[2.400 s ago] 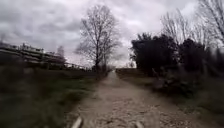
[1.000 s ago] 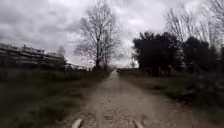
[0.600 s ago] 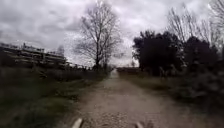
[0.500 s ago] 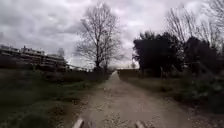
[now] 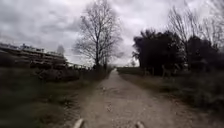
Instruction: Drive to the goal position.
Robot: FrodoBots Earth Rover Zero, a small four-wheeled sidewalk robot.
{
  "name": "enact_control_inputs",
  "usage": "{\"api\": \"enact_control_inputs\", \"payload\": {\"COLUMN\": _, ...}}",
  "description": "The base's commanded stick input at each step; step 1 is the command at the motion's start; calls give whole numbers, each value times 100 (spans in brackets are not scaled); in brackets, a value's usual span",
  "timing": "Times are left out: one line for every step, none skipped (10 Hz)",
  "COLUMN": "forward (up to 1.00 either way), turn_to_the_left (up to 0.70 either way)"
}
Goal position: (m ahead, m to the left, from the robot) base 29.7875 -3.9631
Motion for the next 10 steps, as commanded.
{"api": "enact_control_inputs", "payload": {"forward": 50, "turn_to_the_left": -42}}
{"api": "enact_control_inputs", "payload": {"forward": 50, "turn_to_the_left": -19}}
{"api": "enact_control_inputs", "payload": {"forward": 50, "turn_to_the_left": 0}}
{"api": "enact_control_inputs", "payload": {"forward": 50, "turn_to_the_left": 0}}
{"api": "enact_control_inputs", "payload": {"forward": 50, "turn_to_the_left": 0}}
{"api": "enact_control_inputs", "payload": {"forward": 50, "turn_to_the_left": 0}}
{"api": "enact_control_inputs", "payload": {"forward": 50, "turn_to_the_left": 0}}
{"api": "enact_control_inputs", "payload": {"forward": 50, "turn_to_the_left": 0}}
{"api": "enact_control_inputs", "payload": {"forward": 50, "turn_to_the_left": 0}}
{"api": "enact_control_inputs", "payload": {"forward": 50, "turn_to_the_left": 0}}
